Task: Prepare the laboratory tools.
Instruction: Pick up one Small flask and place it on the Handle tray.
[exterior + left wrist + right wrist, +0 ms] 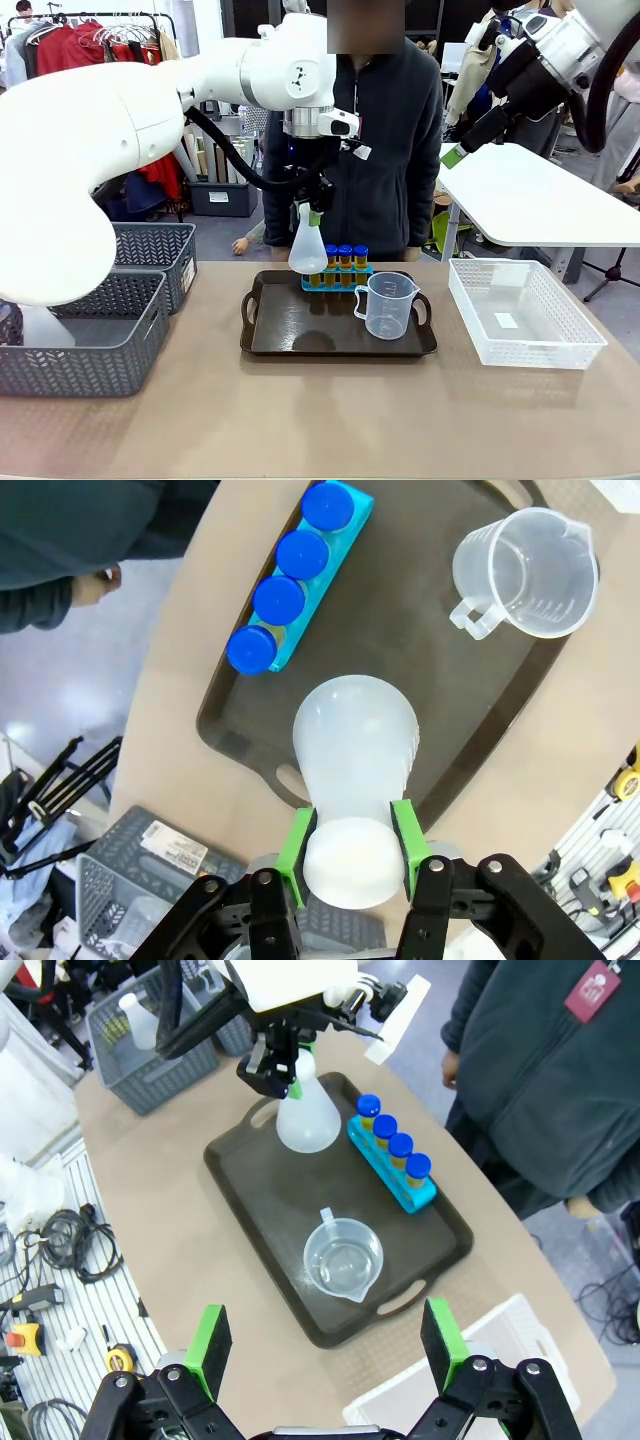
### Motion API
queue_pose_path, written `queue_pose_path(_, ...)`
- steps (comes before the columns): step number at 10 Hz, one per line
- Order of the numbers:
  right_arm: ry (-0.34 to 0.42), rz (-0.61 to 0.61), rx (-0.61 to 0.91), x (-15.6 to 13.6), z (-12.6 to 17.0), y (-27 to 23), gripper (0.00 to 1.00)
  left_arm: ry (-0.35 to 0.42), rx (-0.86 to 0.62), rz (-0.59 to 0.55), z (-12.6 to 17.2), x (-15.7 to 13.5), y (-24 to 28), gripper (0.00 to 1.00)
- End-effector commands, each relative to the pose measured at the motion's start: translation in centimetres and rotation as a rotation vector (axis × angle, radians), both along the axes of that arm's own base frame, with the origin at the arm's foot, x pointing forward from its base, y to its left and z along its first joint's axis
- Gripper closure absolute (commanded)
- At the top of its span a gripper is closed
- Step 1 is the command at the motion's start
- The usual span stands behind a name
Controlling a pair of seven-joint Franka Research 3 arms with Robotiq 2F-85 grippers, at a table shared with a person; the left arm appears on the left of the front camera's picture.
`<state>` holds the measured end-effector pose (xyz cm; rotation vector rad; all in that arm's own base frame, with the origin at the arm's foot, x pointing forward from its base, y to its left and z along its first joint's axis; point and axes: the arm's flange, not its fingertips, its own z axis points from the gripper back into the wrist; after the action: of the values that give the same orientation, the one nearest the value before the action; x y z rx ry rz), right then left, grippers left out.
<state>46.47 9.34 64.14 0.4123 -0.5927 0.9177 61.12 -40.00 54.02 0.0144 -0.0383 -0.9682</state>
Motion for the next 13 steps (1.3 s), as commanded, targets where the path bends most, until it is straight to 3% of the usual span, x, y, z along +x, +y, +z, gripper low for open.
queue_pose_path(1, -0.001, 0.005, 0.007, -0.1, 0.1, -0.1, 0.00, 0.000, 0.000, -0.002, 0.0, -0.1, -0.1, 1.00)
queue_pose_path(5, -0.001, 0.005, 0.007, -0.1, 0.1, -0.1, 0.00, -0.094, -0.030, 0.020, -3.9, -2.0, 0.3, 1.00)
queue_pose_path(13, -0.001, 0.005, 0.007, -0.1, 0.1, -0.1, 0.00, -0.069, -0.023, 0.009, -10.0, -4.9, -0.6, 1.00)
